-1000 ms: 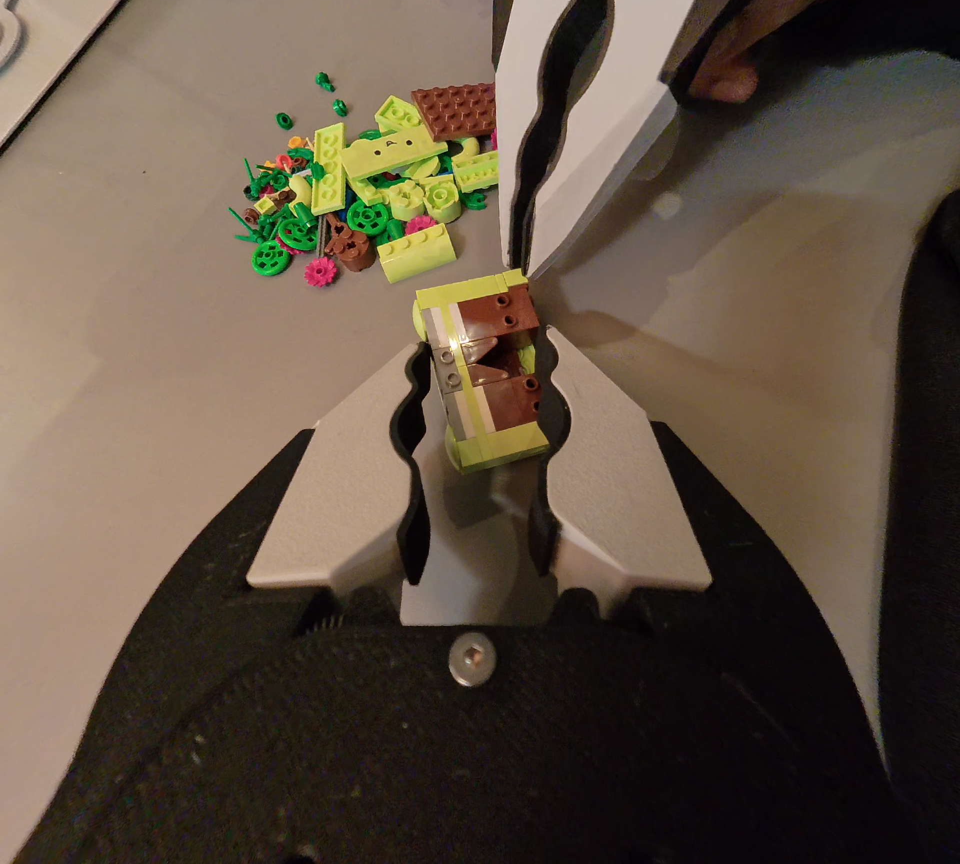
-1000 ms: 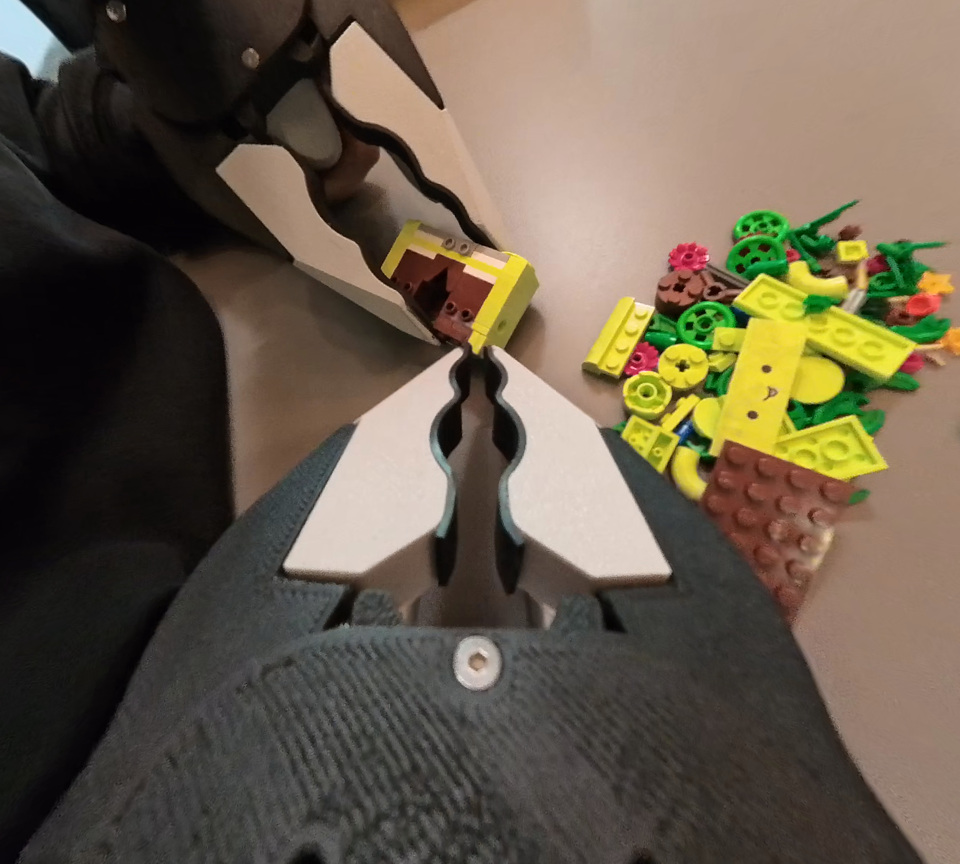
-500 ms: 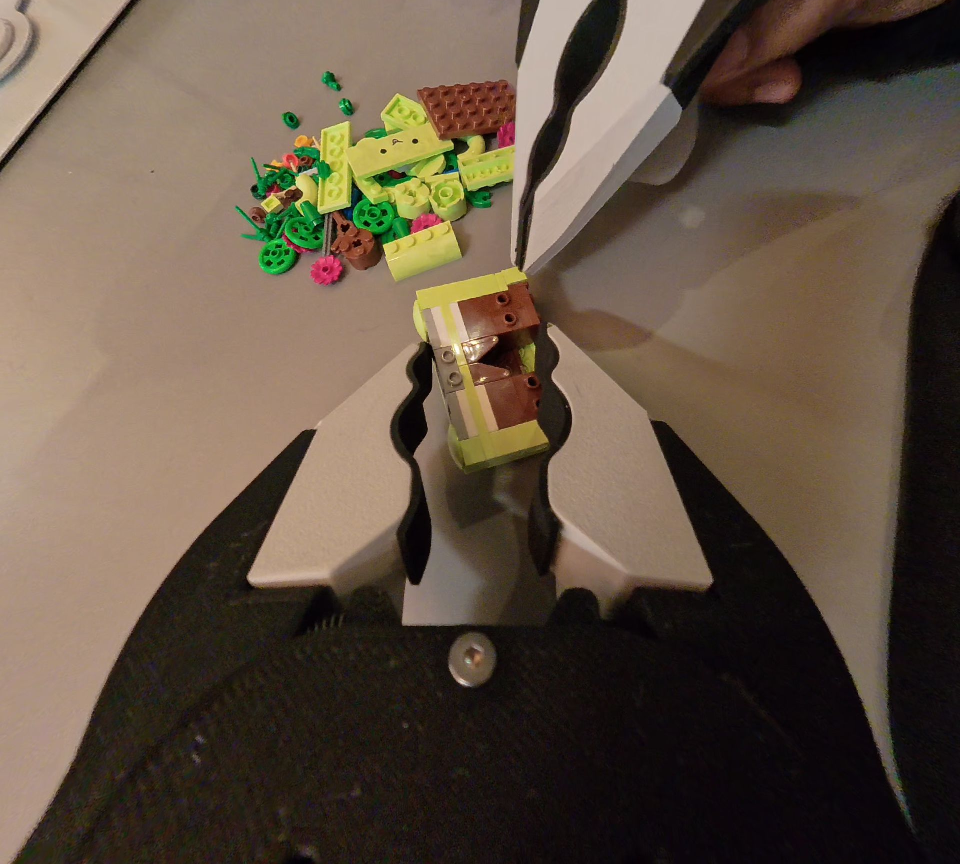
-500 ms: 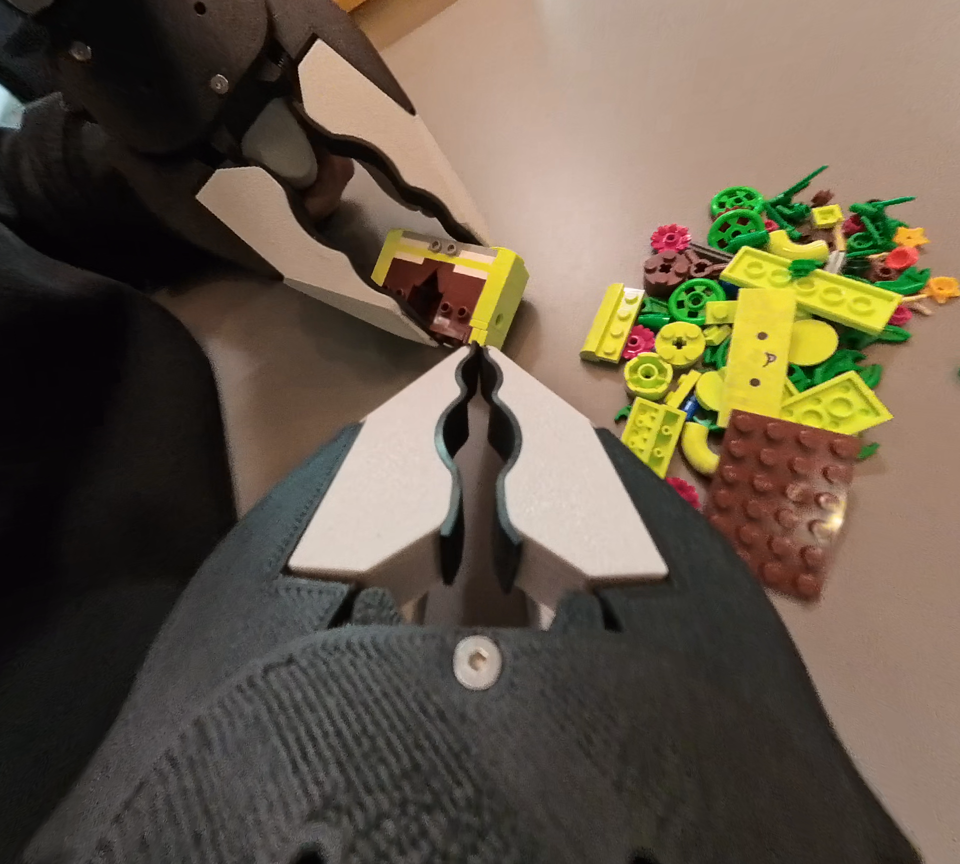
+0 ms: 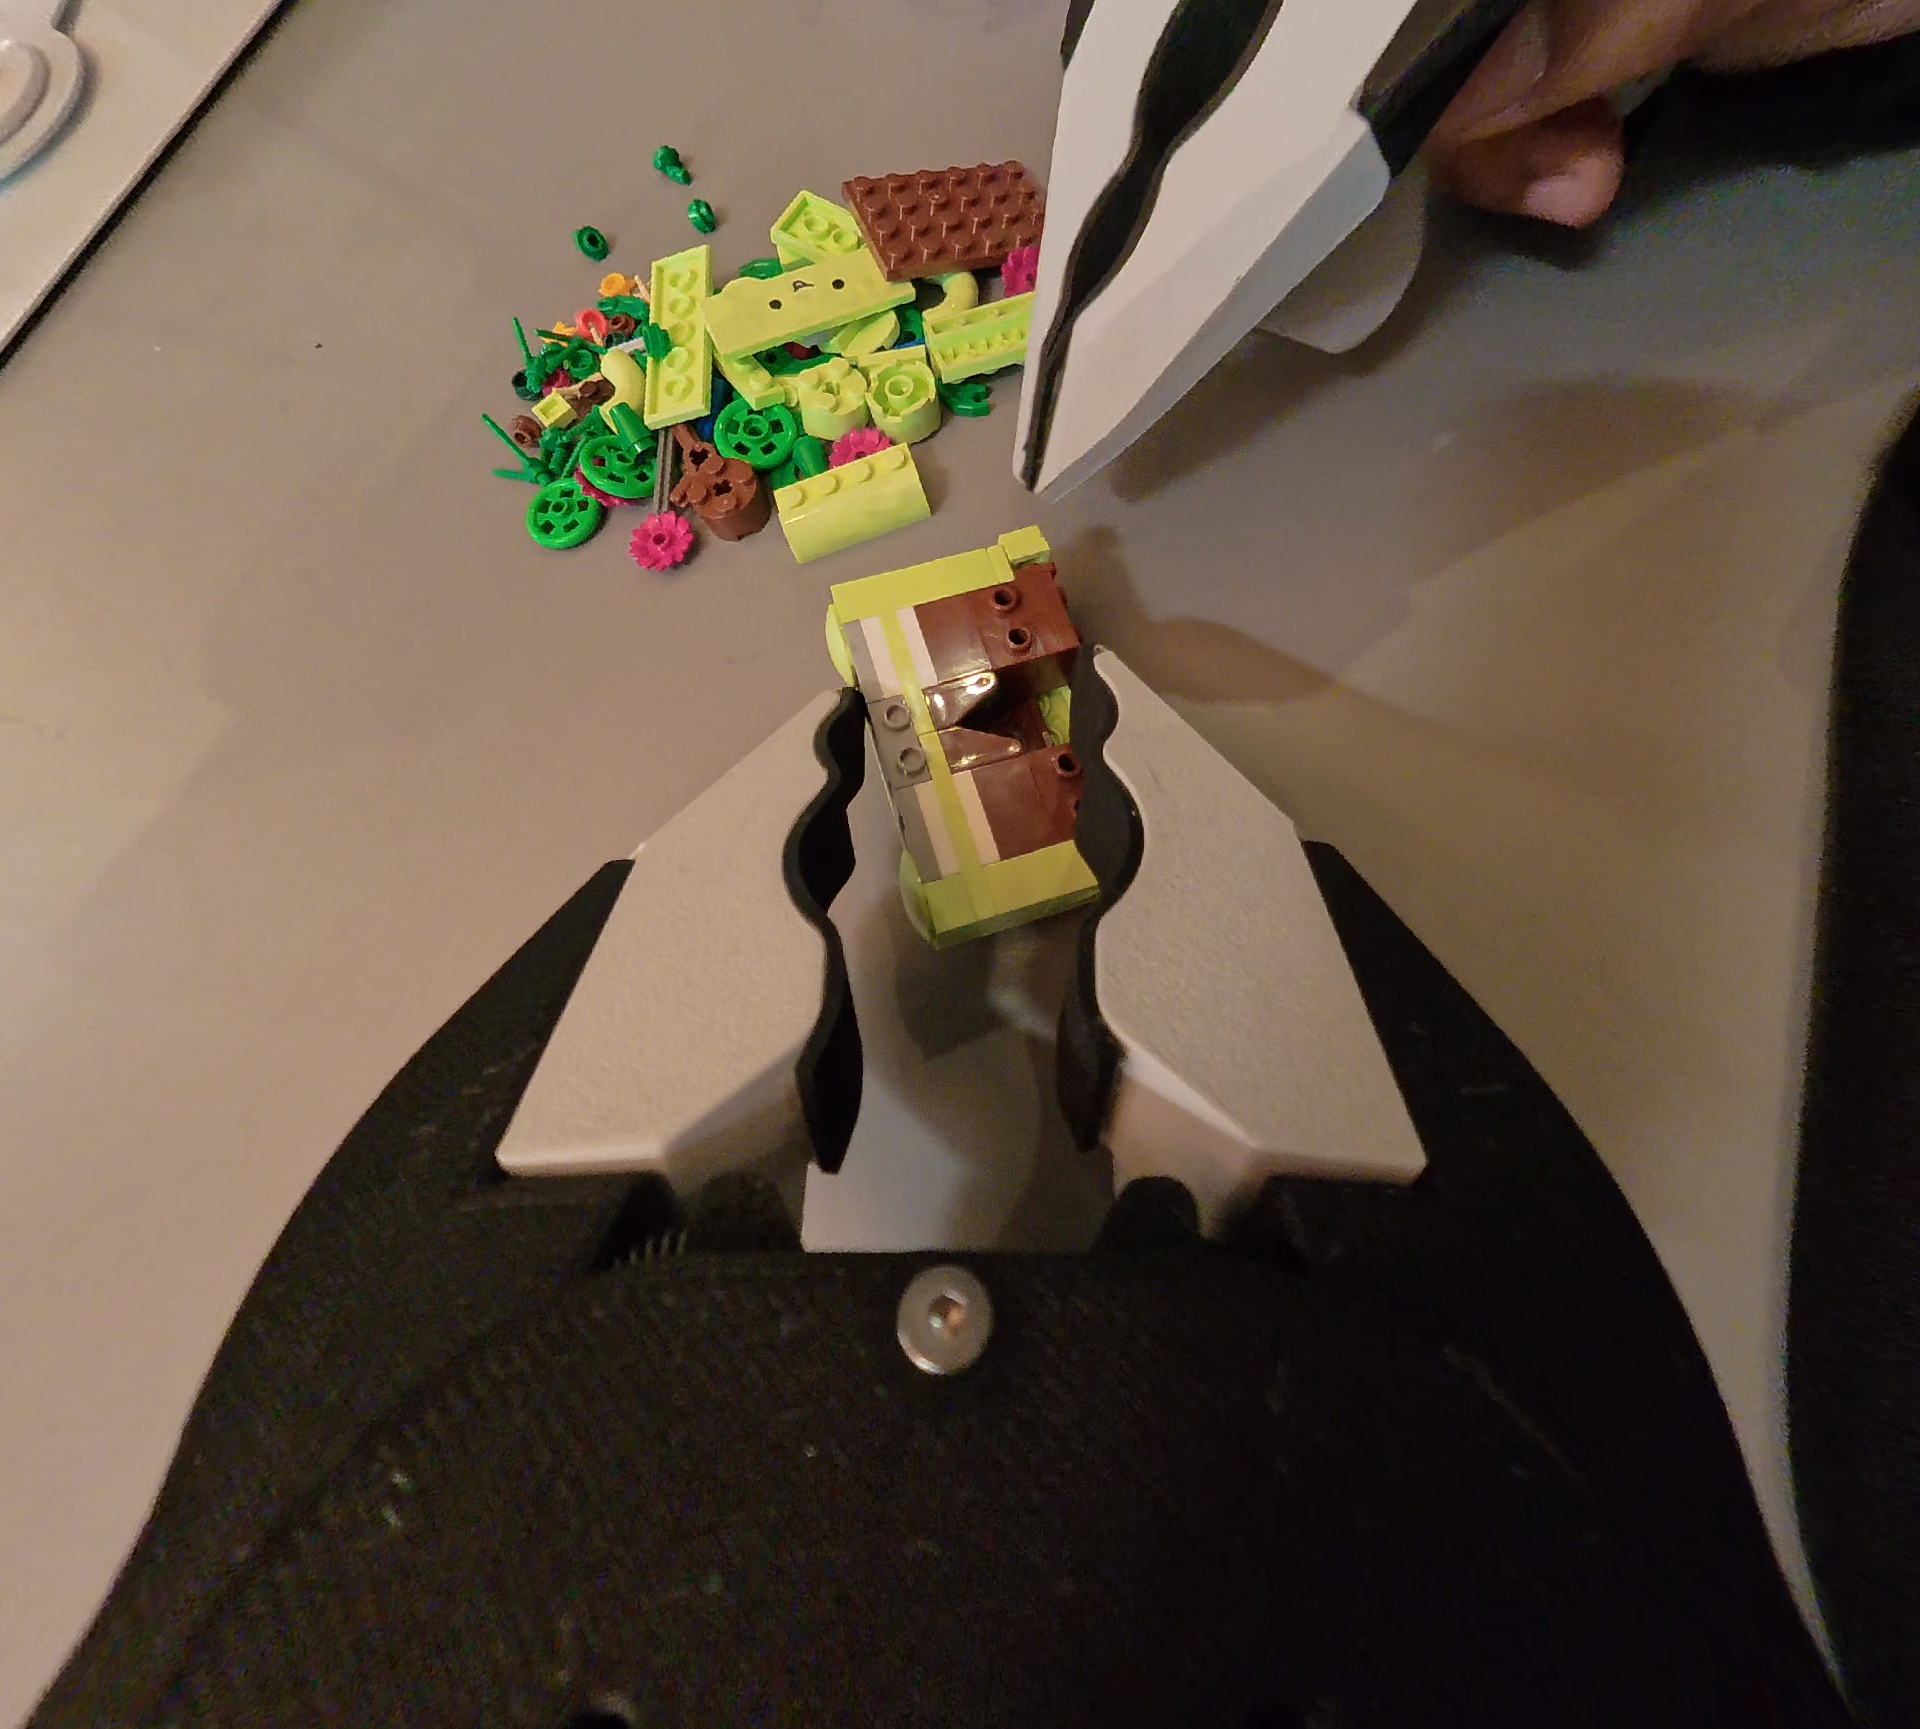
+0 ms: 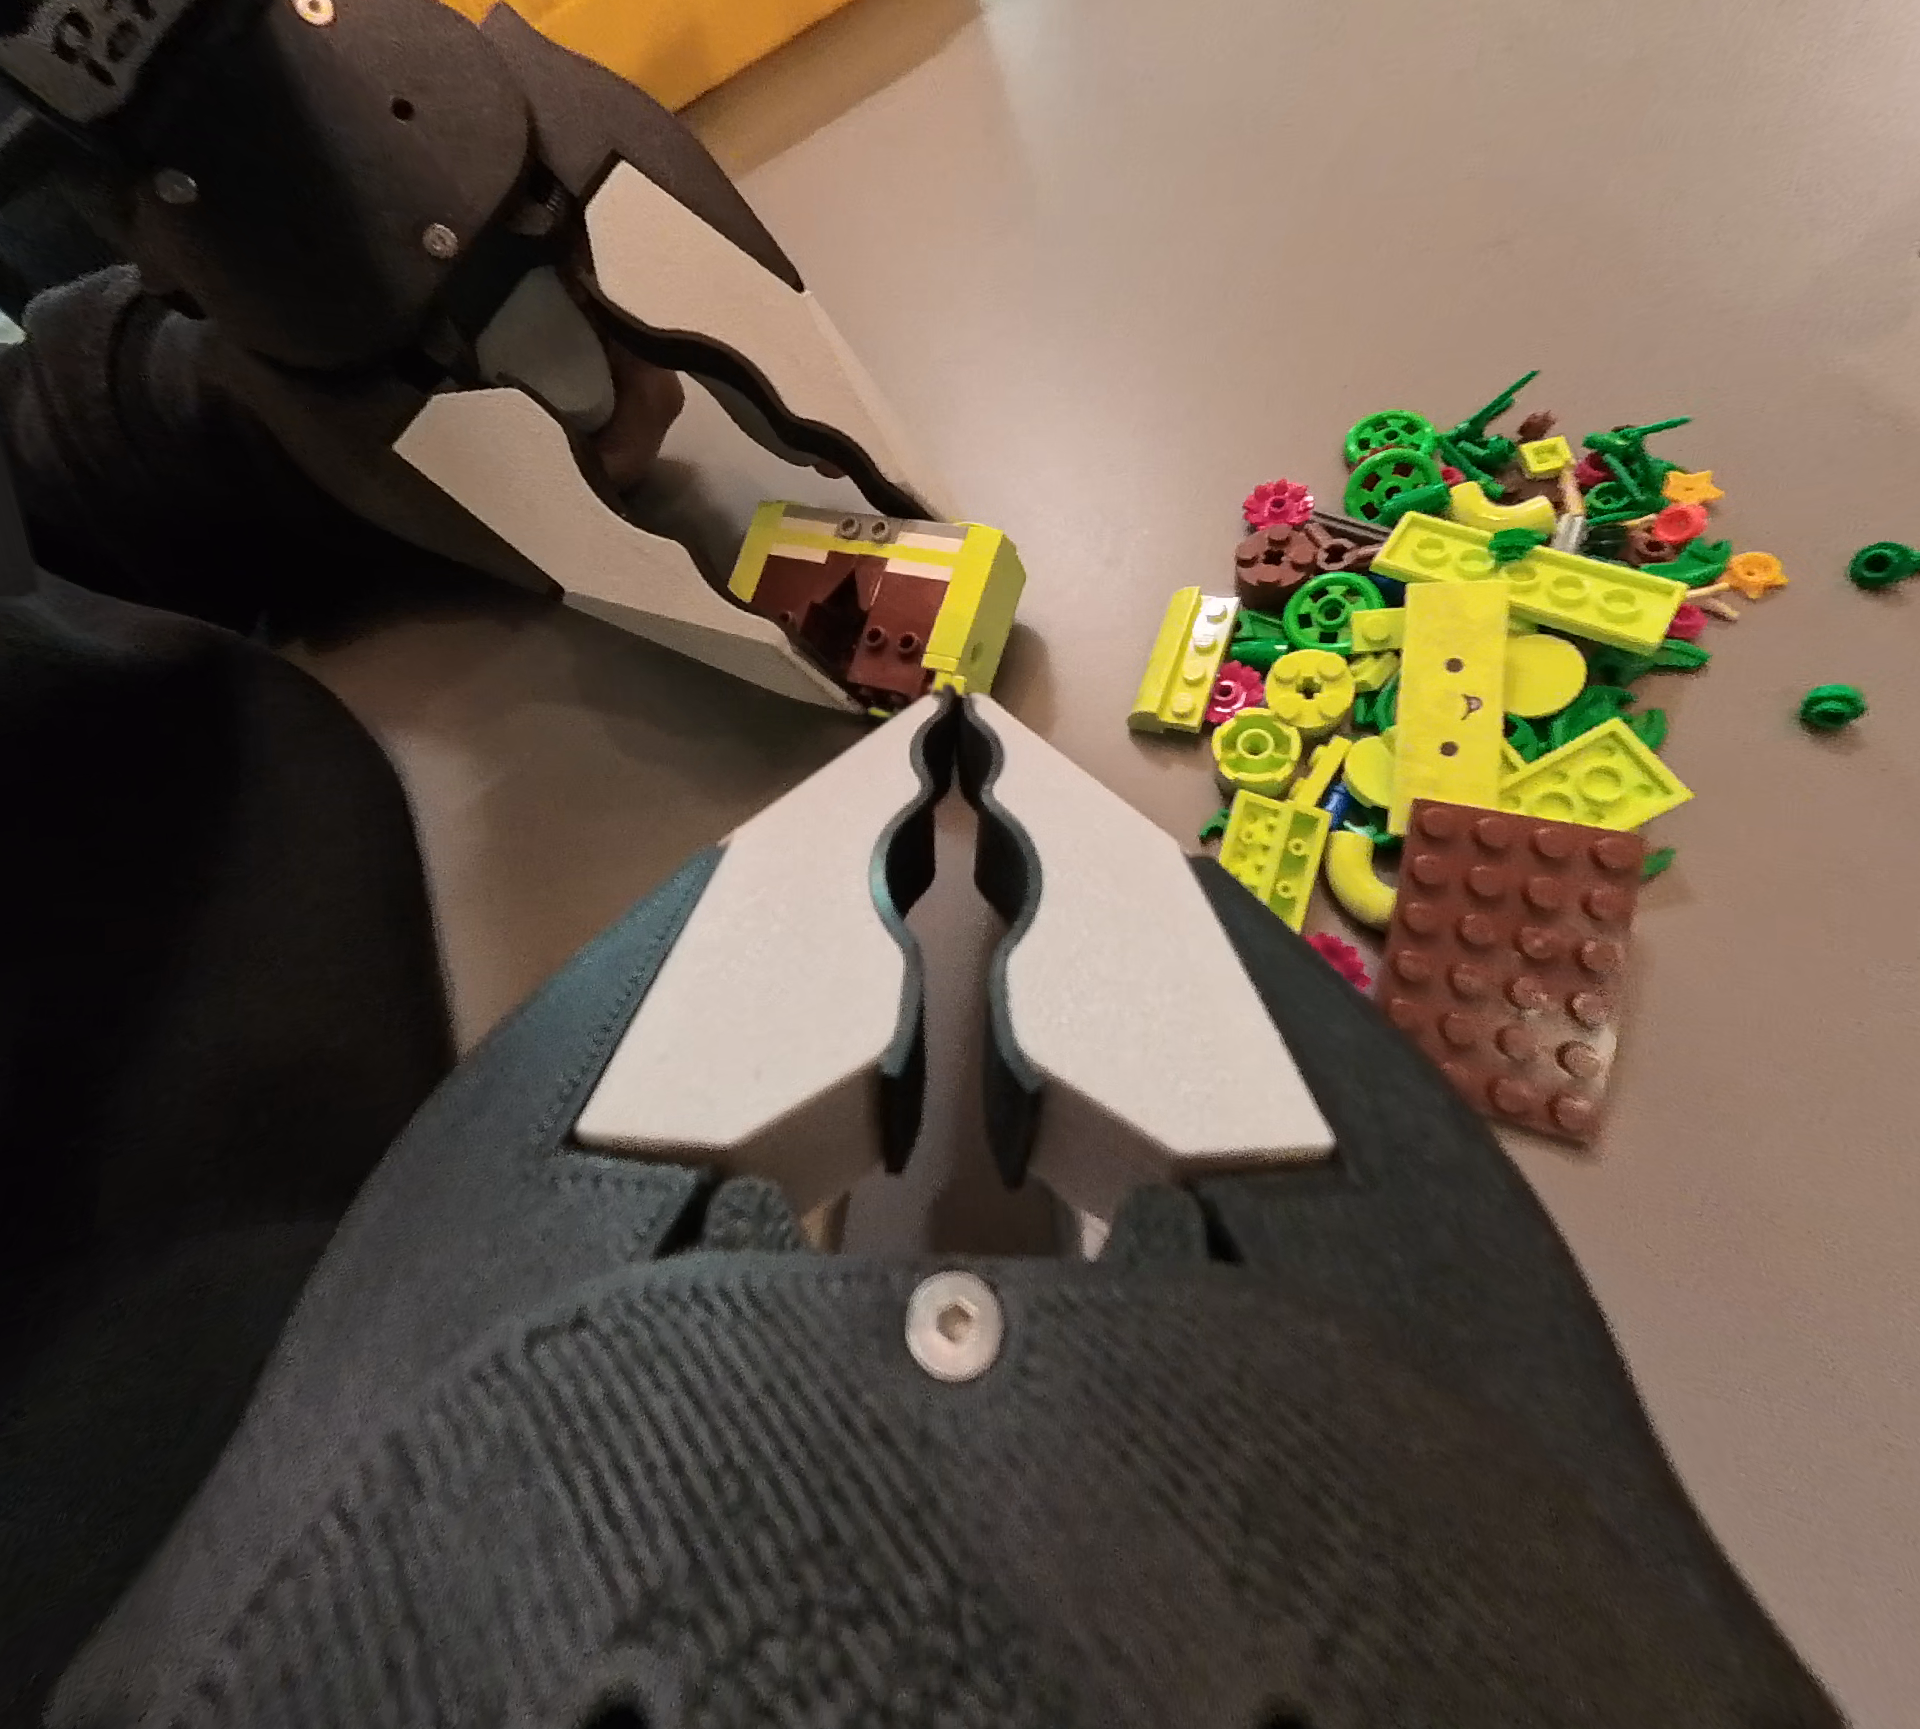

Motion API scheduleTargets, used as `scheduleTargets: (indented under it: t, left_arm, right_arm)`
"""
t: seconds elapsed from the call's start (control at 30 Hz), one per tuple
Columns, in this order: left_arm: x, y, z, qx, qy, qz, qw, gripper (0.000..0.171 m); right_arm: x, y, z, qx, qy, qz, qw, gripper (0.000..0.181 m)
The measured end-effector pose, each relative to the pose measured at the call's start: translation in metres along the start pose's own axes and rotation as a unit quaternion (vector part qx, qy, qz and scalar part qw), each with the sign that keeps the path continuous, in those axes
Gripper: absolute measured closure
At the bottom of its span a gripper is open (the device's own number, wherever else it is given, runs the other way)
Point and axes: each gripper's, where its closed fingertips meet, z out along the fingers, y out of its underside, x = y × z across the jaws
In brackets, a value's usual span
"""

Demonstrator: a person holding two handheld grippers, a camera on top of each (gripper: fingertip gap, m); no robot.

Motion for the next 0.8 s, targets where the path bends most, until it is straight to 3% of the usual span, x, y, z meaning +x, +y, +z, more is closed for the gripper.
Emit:
scheduleTargets:
  t: [0.23, 0.53, 0.63, 0.73, 0.8]
  left_arm:
    - [0.000, 0.000, 0.000, 0.000, 0.001, -0.001, 1.000, 0.133]
    - [0.000, 0.000, 0.000, 0.000, 0.002, -0.001, 1.000, 0.133]
    - [0.001, 0.000, 0.000, 0.000, 0.006, 0.001, 1.000, 0.133]
    - [0.001, 0.000, -0.001, 0.000, 0.002, 0.001, 1.000, 0.133]
    - [0.001, 0.000, 0.000, 0.000, 0.003, 0.000, 1.000, 0.133]
  right_arm:
    - [-0.005, 0.004, 0.007, -0.021, -0.011, -0.001, 1.000, 0.170]
    - [-0.002, 0.005, 0.008, -0.027, -0.024, 0.026, 0.999, 0.177]
    - [0.015, 0.009, 0.006, -0.037, 0.024, 0.028, 0.999, 0.181]
    - [-0.006, 0.000, 0.005, -0.008, -0.032, 0.023, 0.999, 0.181]
    - [-0.002, 0.001, 0.005, -0.010, -0.016, 0.015, 1.000, 0.181]
